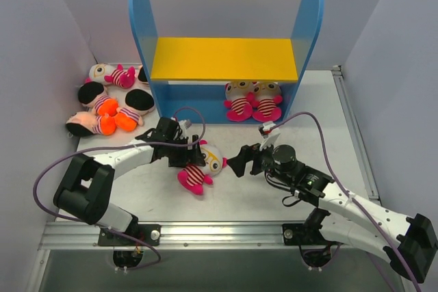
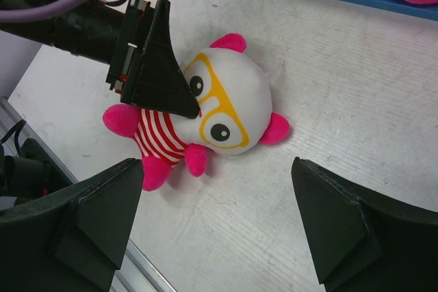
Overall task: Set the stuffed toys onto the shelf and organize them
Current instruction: Grab a stuffed toy with the left arm, then pass the stuffed toy from the left arm to the right
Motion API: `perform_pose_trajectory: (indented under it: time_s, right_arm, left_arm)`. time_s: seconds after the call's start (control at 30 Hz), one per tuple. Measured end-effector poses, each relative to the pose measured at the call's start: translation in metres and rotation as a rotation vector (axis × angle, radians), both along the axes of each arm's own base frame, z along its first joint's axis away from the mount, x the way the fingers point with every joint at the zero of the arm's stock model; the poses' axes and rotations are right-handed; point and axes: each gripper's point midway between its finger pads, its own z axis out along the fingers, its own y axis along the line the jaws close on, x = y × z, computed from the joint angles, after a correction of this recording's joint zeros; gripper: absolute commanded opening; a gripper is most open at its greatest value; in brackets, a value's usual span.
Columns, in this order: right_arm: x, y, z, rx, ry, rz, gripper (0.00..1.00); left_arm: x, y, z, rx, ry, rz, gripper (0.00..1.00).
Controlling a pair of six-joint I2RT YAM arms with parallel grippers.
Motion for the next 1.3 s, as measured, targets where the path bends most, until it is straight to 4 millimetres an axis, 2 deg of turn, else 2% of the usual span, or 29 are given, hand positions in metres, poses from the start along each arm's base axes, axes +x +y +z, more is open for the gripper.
perform_pose_trajectory:
  time_s: [0.07,0.2,0.3,0.33,0.4,0.43,0.5,0.67,1.03,1.3]
  right_arm:
    - [0.0,0.001,0.0,0.0,0.0,0.0,0.93]
    - [0.001,0.001,0.0,0.002,-0.002,0.001,0.93]
    - [0.002,0.002,0.0,0.006,-0.005,0.0,0.93]
    - [0.002,0.003,-0.001,0.006,-0.004,0.001,0.93]
    - [0.003,0.004,-0.002,0.005,-0.001,0.004,0.93]
    - [0.003,0.006,-0.004,0.006,0.003,0.007,0.93]
    - [0.003,0.009,-0.006,0.007,0.012,0.015,0.93]
    - [-0.001,0.021,-0.012,0.021,0.04,0.045,0.93]
    - [-0.006,0.055,-0.008,0.142,0.077,0.097,0.93]
    - [-0.005,0.072,0.01,0.293,0.075,0.111,0.92]
  left_arm:
    - [-0.003,-0.003,-0.009,-0.001,0.022,0.011,0.88]
    - [0.0,-0.005,-0.014,-0.007,0.037,0.046,0.73]
    - [0.003,-0.006,-0.013,-0.013,0.036,0.067,0.52]
    - [0.004,-0.006,-0.013,-0.014,0.034,0.072,0.38]
    - [0.005,-0.006,-0.011,-0.016,0.032,0.083,0.24]
    - [0.006,-0.006,-0.01,-0.018,0.029,0.089,0.11]
    - [0.007,-0.006,-0.005,-0.024,0.018,0.103,0.03]
    - [0.013,-0.001,0.016,-0.054,-0.041,0.191,0.02]
    - [0.034,0.0,0.112,-0.404,-0.261,0.503,0.03]
    - [0.034,0.001,0.148,-0.593,-0.316,0.634,0.03]
